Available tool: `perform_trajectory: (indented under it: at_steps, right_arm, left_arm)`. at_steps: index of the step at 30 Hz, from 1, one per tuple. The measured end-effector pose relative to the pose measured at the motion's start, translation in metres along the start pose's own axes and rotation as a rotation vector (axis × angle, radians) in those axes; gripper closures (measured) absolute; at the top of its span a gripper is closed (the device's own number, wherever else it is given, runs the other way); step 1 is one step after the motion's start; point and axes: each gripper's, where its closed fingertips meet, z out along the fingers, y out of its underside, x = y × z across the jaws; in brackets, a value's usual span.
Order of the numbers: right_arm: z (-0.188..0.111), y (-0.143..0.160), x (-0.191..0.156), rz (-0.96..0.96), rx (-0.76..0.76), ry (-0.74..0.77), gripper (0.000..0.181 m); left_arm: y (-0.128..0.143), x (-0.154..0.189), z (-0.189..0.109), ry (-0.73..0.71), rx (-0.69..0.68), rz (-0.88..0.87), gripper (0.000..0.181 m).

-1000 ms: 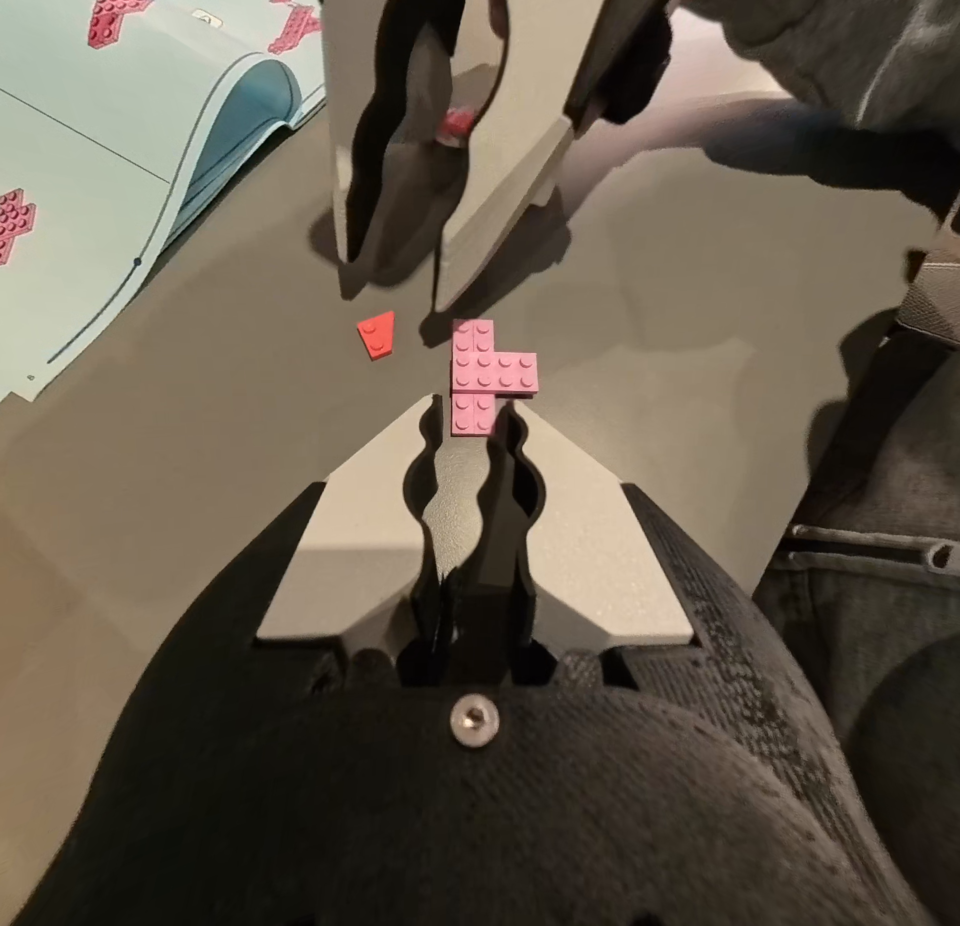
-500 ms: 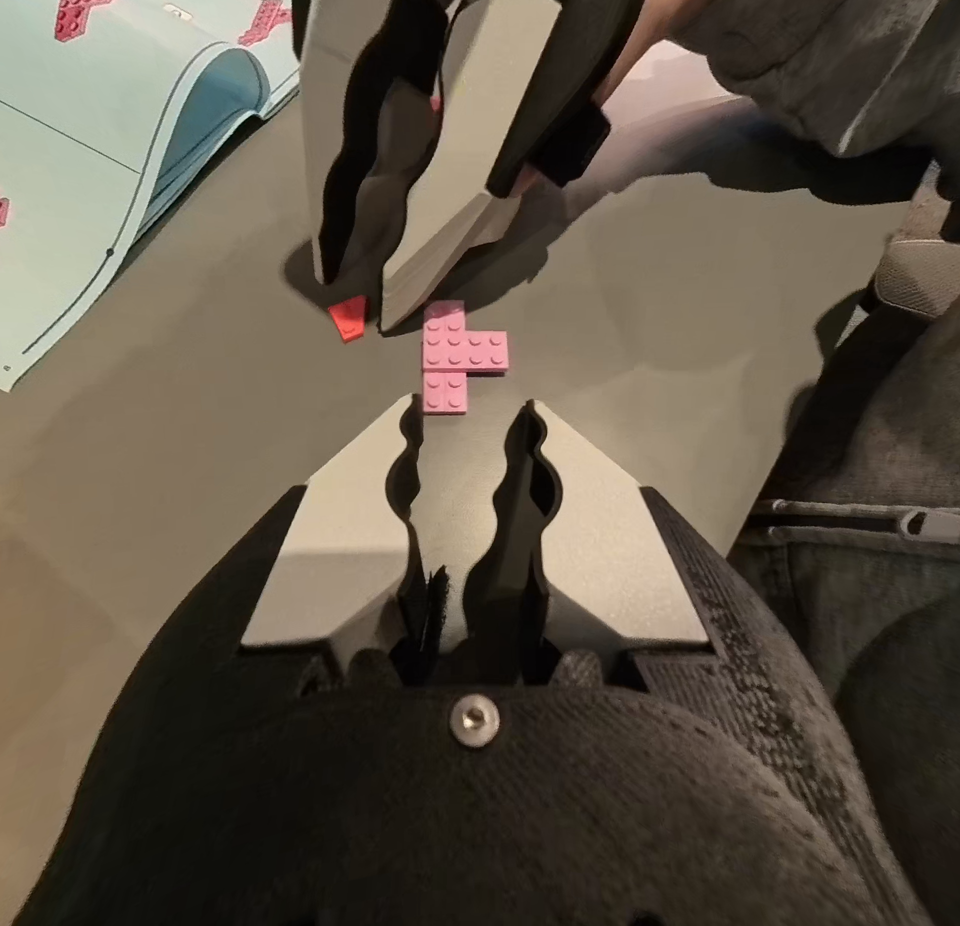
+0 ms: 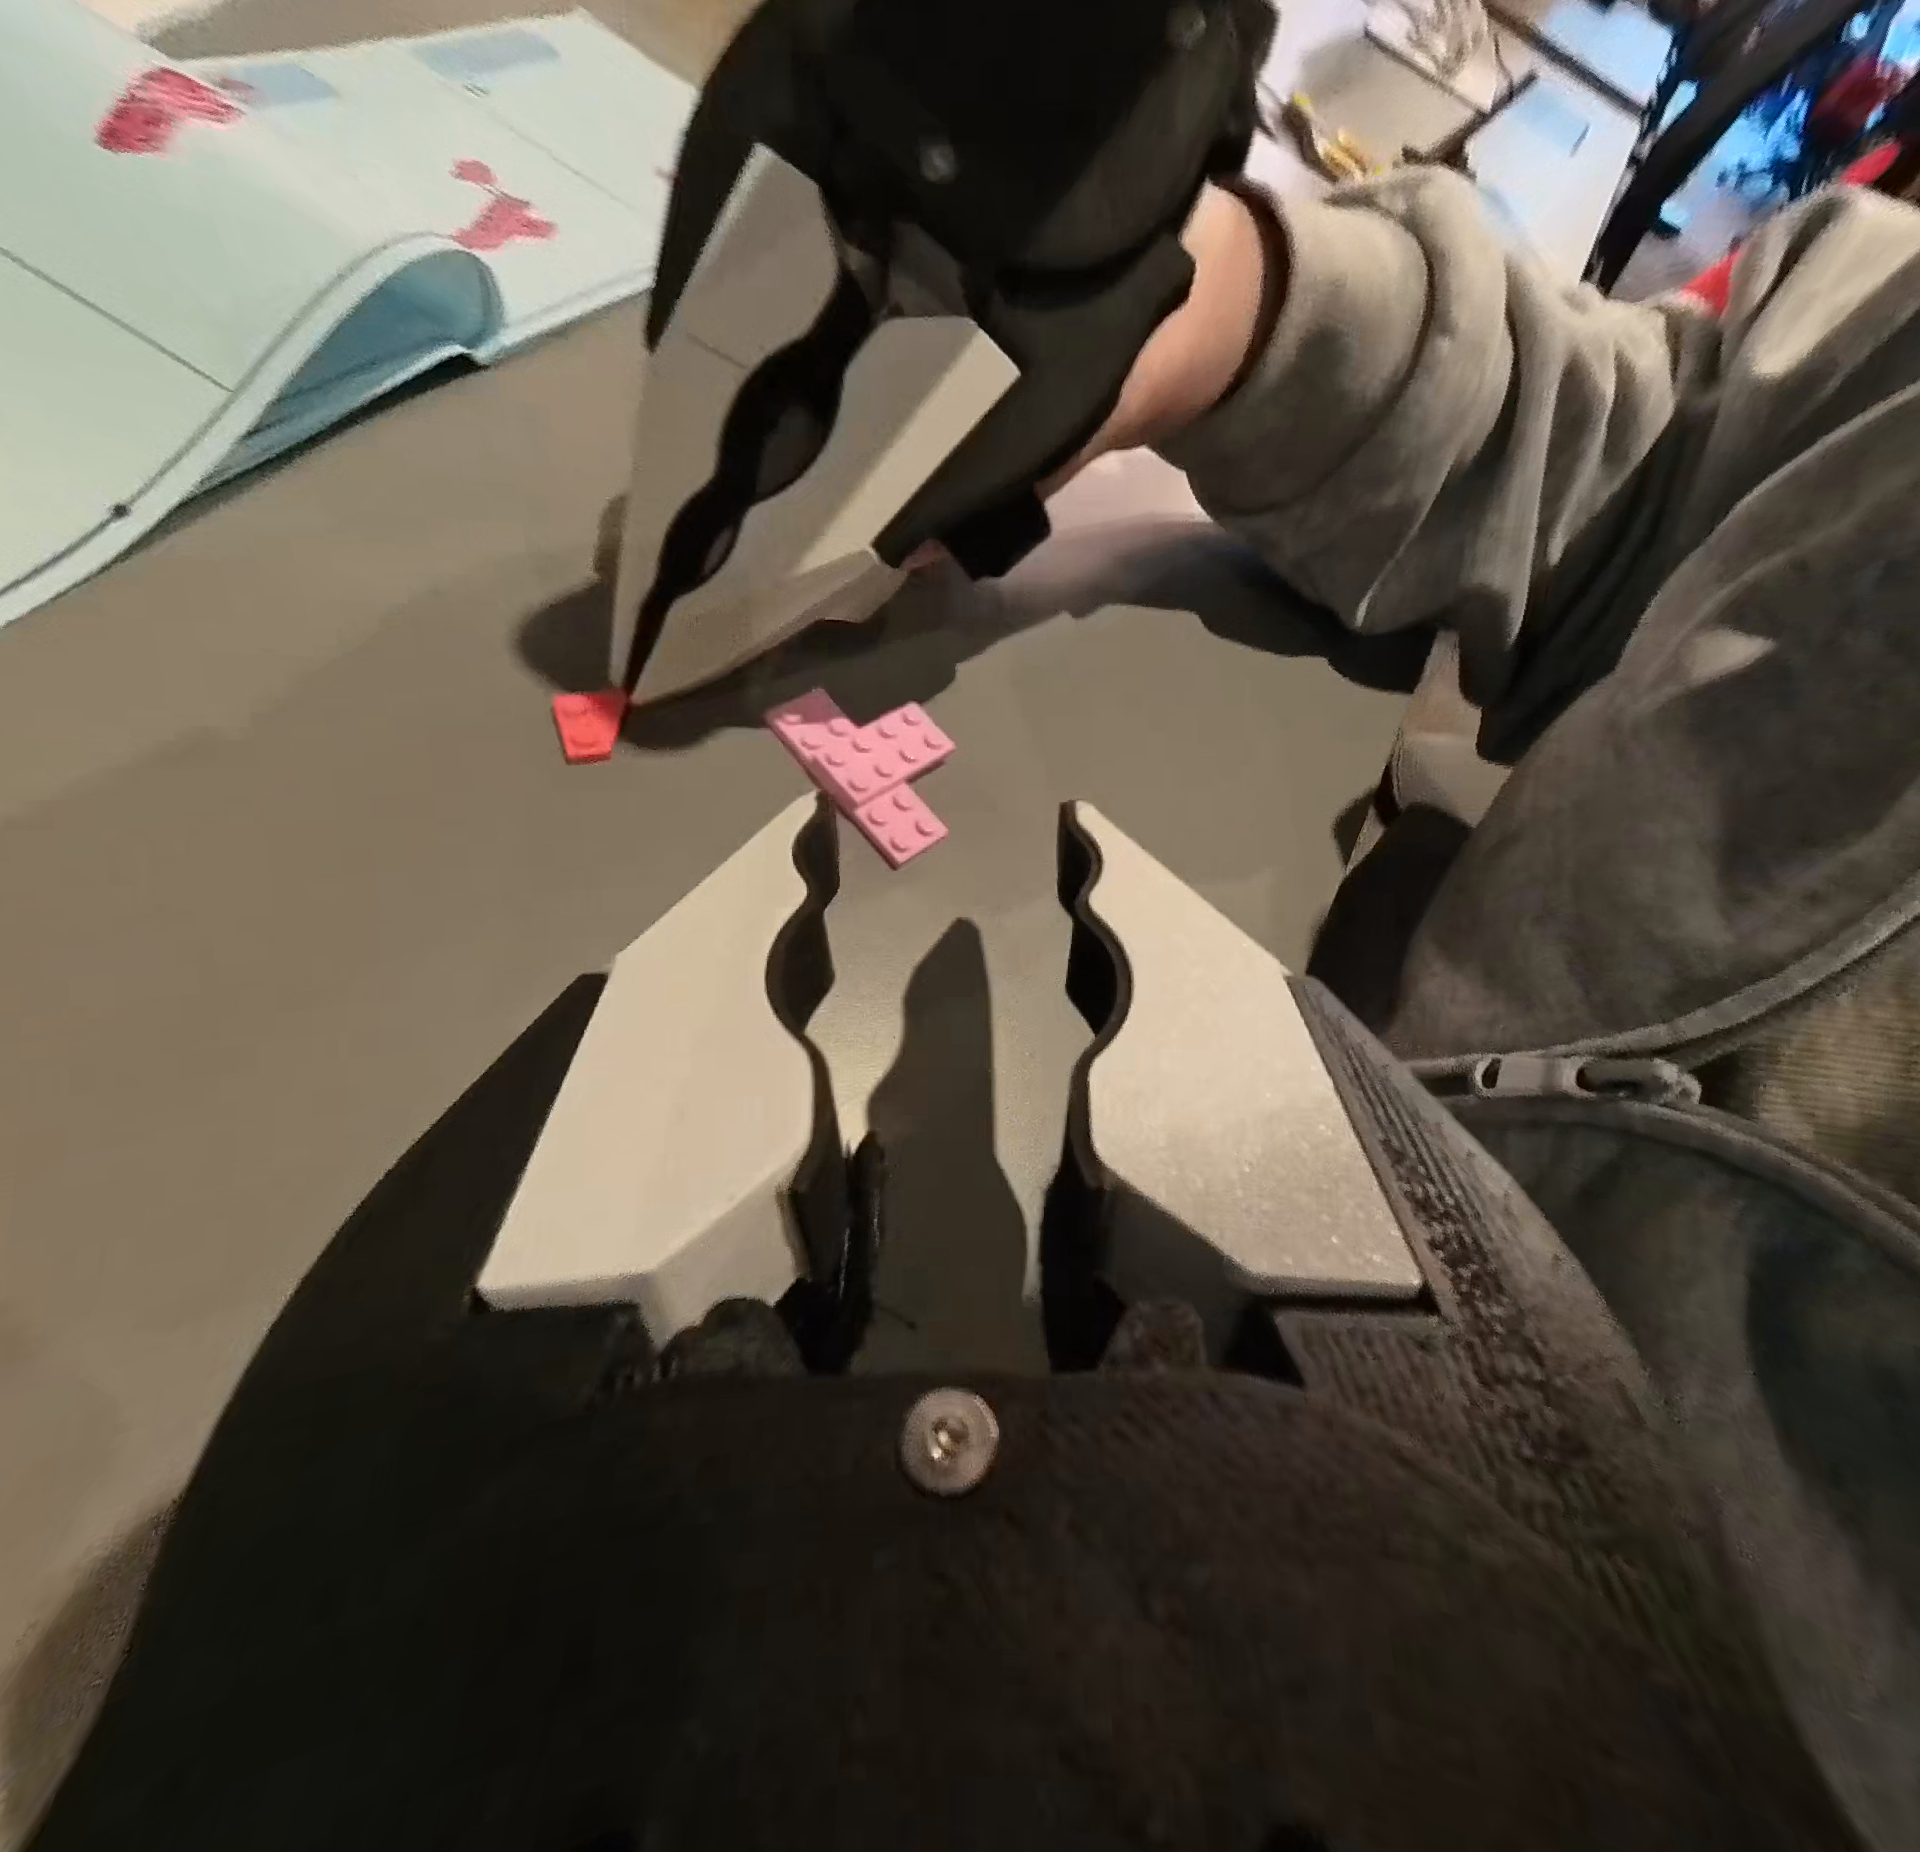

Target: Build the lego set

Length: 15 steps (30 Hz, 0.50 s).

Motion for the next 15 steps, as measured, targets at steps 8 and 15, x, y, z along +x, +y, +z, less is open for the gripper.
perform_trajectory:
  at_steps: [8, 15]
  right_arm:
    - [-0.011, -0.005, 0.004, -0.016, 0.059, -0.014, 0.156]
    - [-0.002, -0.014, 0.003, -0.279, -0.04, -0.179, 0.154]
  left_arm:
    - [-0.001, -0.019, -0.007, -0.107, 0.012, 0.009, 0.139]
    - [0.0, -0.022, -0.006, -0.119, 0.002, 0.003, 0.138]
